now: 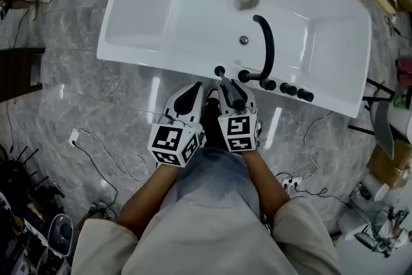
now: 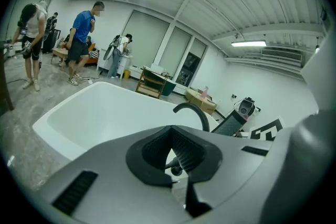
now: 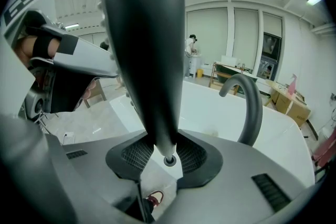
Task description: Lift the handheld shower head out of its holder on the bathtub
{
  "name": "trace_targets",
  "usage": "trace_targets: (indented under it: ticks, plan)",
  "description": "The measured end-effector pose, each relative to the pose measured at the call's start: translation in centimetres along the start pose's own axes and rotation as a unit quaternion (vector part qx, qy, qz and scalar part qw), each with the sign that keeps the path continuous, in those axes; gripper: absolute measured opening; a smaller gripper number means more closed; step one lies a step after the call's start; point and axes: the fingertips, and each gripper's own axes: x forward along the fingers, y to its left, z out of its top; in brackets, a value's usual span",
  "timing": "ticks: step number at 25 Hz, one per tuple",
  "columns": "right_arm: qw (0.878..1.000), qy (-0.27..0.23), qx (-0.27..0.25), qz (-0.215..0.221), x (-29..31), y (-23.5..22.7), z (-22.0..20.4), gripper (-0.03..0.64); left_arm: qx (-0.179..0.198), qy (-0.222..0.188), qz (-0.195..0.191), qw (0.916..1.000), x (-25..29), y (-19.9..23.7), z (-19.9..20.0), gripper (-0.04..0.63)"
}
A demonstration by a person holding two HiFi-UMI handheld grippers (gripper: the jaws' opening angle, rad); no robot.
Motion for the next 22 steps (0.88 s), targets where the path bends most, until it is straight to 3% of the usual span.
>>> trace_targets:
  ticks: [22]
  plan:
    - [0.999,-0.034,-0.009,0.007,-5.3,0.6,3.2,0.144,0.008,-0.014,-0.019,0.9997,-0.5,-1.2,1.9,0.003]
